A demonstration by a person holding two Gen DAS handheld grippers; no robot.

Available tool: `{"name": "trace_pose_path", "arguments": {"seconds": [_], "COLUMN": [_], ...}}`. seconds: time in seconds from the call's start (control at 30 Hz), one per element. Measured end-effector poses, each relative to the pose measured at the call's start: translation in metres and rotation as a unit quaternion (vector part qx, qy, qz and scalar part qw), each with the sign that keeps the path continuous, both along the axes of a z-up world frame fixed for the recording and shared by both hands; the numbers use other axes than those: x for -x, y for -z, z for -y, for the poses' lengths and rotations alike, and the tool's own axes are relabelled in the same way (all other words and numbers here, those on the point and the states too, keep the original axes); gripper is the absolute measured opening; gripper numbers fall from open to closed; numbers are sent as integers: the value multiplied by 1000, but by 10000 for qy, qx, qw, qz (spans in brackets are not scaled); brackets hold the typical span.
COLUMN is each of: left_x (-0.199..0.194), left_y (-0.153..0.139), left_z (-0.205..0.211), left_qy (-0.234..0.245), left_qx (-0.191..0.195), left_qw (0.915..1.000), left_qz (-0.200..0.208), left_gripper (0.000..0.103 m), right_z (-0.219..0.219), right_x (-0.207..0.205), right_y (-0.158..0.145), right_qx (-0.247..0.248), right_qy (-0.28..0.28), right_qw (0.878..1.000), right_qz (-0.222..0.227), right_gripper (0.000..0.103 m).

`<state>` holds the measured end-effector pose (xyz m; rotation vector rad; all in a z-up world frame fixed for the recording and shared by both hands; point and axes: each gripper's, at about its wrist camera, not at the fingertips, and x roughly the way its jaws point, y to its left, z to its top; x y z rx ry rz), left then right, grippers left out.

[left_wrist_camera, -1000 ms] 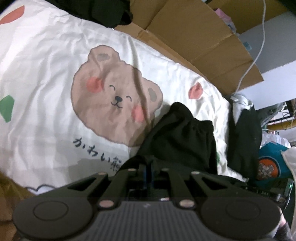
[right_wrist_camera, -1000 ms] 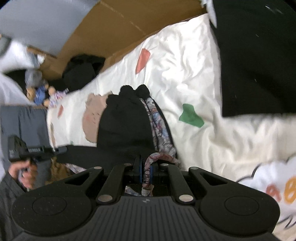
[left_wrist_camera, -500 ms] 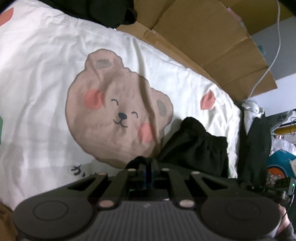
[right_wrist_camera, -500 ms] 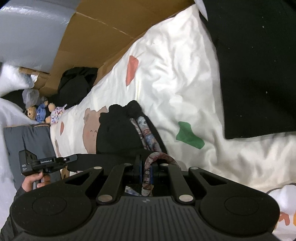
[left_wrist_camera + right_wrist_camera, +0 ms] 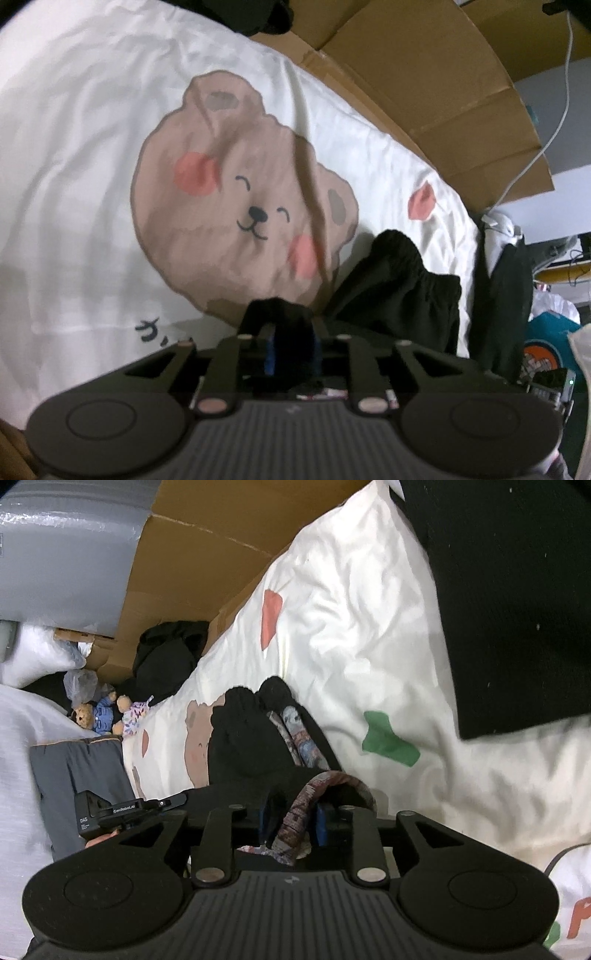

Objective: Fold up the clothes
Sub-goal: 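Lay the hem end over the trousers with both grippers, folding them in half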

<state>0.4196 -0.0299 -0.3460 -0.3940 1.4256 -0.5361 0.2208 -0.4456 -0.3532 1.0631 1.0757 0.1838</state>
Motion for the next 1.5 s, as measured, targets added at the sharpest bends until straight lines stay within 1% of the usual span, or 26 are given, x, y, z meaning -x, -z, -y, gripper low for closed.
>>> {"name": "trace_pose_path", "arguments": {"seconds": [0.1,0.17,0.2,0.23,0.37,0.4,0.6,0.83,0.97,1.13,1.23,1.3,1.37,1.4,1.43,1.5], "left_x": [4,5,6,7,5,4,-5,-15,-19,-27,-31,-35,-38,-39,-39,-40], "left_y": [7,8,8,6,0,-1,-8,-4,-3,-9,-14,-17,-23,-25,-27,-34], "left_z": [-3,0,2,3,1,1,12,26,28,30,29,25,21,19,18,17], "left_qy": [-56,55,167,247,133,114,101,154,152,43,-43,-203,-324,-349,-361,-292], "left_qx": [233,214,171,156,141,136,14,-264,-319,-285,-304,-322,-345,-350,-352,-586], "left_qw": [9995,9995,9995,9995,9998,9998,9996,9992,9991,9992,9989,9985,9976,9973,9971,9949], "left_qz": [-193,-235,-206,-139,9,39,259,266,255,286,352,387,509,548,576,761], "left_gripper": [27,26,22,9,7,6,6,6,6,6,7,11,13,13,13,15], "right_z": [-3,-3,-2,-2,-1,0,2,8,11,14,15,17,20,22,24,31], "right_x": [1,0,-1,-1,-3,-3,-7,-17,-23,-30,-35,-38,-39,-40,-40,-41], "right_y": [1,1,1,0,-1,-1,-1,3,5,8,7,5,2,-1,-2,-7], "right_qx": [-102,-115,-122,-129,-156,-162,-183,-140,-115,-103,-161,-161,-102,-57,-27,77], "right_qy": [-38,-42,-44,-46,-54,-56,-26,157,262,401,459,557,620,659,691,764], "right_qw": [9999,9999,9999,9998,9996,9995,9990,9991,9989,9986,9981,9977,9972,9969,9967,9959], "right_qz": [7,66,96,126,245,274,403,377,363,337,366,361,404,420,434,471], "right_gripper": [35,35,34,34,14,12,10,10,10,10,13,21,33,34,39,41]}}
